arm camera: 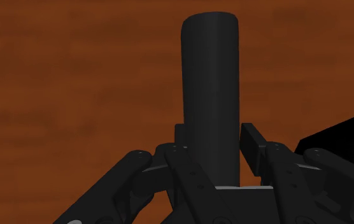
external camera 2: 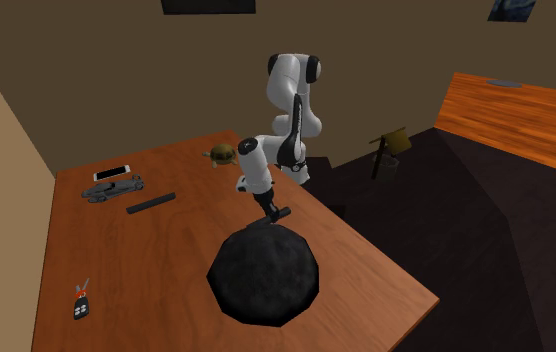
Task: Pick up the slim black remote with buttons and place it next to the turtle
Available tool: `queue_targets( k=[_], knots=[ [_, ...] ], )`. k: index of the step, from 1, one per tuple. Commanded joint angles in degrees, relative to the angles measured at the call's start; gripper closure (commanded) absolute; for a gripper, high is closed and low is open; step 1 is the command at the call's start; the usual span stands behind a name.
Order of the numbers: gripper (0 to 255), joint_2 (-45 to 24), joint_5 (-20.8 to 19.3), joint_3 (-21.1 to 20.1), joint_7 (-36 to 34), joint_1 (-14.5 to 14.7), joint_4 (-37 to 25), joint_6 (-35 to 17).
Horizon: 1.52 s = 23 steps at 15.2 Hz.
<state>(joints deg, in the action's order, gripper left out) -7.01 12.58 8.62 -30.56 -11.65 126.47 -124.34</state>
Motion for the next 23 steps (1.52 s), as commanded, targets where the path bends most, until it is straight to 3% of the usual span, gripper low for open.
queue_targets(
  k=[1,23],
  knots=[
    [255,-0.74,0.12,-0.2,-0.05,0.17,-0.19,0.2],
    [255,7.67,-2.88,0.17,-3.92,0.16,-7.95,15.91]
  ],
)
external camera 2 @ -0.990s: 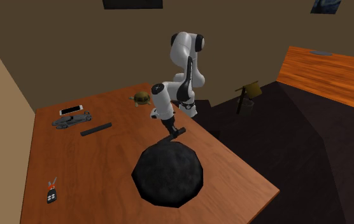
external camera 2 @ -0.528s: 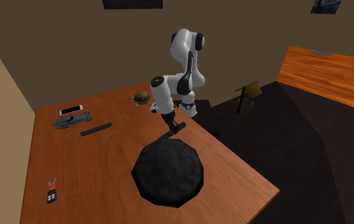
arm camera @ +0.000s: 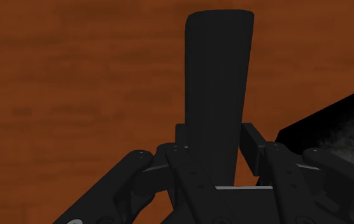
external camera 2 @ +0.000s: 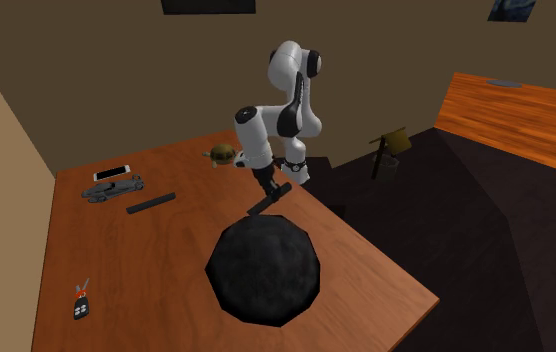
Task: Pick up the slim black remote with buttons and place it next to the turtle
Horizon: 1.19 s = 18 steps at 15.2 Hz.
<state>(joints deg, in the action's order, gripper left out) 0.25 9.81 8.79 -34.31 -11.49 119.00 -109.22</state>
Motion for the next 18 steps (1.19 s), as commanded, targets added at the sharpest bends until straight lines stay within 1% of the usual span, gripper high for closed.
queue_targets(
  k=[1,11,18],
  knots=[
    [255,0.66,-0.19,0.0,-0.31,0.0,-0.98,1.52],
    [255,2.42,-0.76,0.03,-1.52,-0.04,-6.15,8.34],
    [255,6.4,-3.55,4.85,6.78,-4.5,-2.05,9.31]
  ],
)
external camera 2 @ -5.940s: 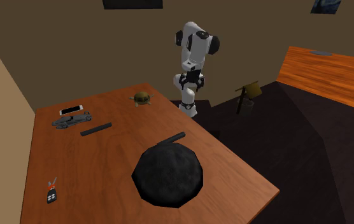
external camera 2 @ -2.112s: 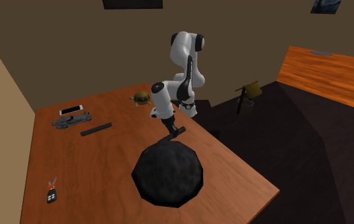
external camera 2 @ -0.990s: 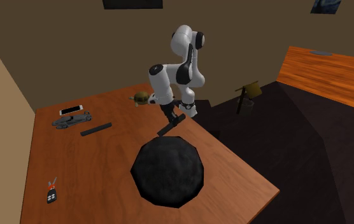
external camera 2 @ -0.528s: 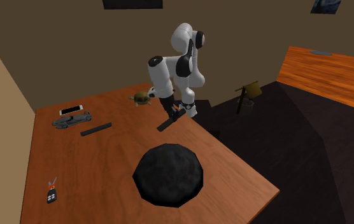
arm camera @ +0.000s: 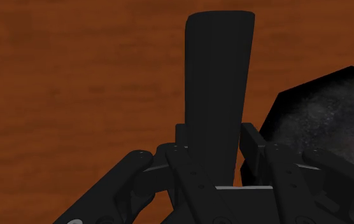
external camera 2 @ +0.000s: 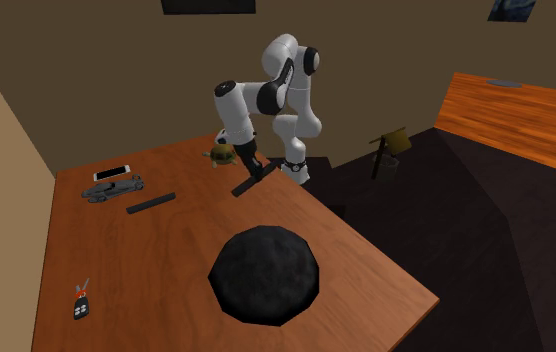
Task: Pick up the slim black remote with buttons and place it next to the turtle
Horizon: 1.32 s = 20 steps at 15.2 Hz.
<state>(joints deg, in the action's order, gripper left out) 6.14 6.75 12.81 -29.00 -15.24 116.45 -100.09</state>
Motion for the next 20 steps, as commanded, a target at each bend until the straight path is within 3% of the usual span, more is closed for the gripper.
queue_targets(
  k=[1,11,20],
  knots=[
    [255,0.86,-0.92,1.57,2.7,-1.39,0.83,0.34],
    [255,1.25,-4.85,9.4,15.71,-7.84,0.57,2.11],
    [255,-3.85,-6.15,16.73,28.86,-13.67,-5.13,3.7]
  ],
)
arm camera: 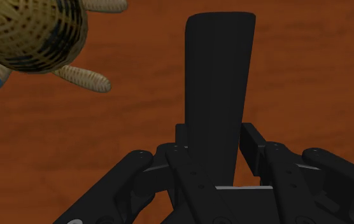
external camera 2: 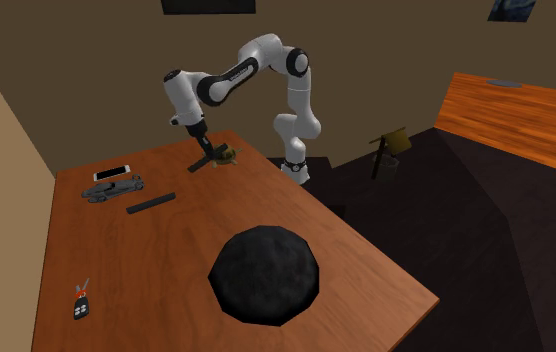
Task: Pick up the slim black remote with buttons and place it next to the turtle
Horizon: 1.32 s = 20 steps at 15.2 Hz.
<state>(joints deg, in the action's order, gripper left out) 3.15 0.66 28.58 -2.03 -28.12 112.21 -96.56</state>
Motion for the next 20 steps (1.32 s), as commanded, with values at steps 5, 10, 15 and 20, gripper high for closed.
queue_targets(
  k=[5,10,15,20],
  knots=[
    [255,-5.46,0.81,4.24,8.84,-4.0,-4.91,0.37],
    [255,-6.33,1.27,4.27,9.21,-4.09,-1.93,-3.34],
    [255,-7.53,1.93,4.27,9.73,-4.22,0.73,-7.0],
    [255,-9.08,2.8,4.24,10.4,-4.38,3.06,-10.6]
  ],
)
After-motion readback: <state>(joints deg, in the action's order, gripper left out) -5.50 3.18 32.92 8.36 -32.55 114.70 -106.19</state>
